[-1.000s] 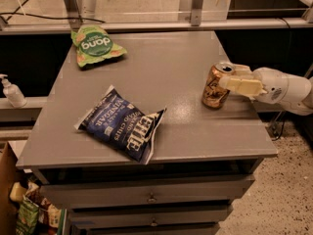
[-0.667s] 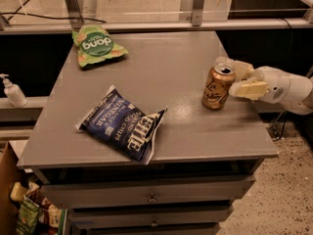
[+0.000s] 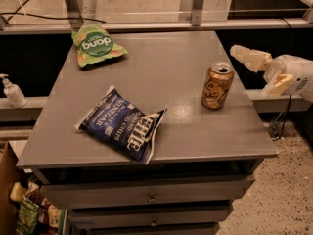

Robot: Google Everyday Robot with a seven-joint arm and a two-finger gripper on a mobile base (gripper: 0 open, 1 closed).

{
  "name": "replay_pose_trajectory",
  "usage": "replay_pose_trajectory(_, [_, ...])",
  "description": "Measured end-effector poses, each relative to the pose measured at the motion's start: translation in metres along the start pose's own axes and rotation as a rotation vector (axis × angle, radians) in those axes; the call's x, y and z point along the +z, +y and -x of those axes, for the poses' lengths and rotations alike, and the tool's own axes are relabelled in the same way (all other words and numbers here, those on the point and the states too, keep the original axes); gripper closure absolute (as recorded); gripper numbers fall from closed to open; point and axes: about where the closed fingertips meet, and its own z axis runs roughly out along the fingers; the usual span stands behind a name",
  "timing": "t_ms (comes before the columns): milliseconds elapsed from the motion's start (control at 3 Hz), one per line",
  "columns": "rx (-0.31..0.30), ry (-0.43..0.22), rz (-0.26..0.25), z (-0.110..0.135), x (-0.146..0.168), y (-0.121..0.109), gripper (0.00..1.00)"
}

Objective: Place orange can upright

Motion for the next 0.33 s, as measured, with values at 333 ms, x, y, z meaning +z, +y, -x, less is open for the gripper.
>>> replay_pose_trajectory(333, [0.001, 0.0, 0.0, -0.0001, 0.0002, 0.0001, 0.0])
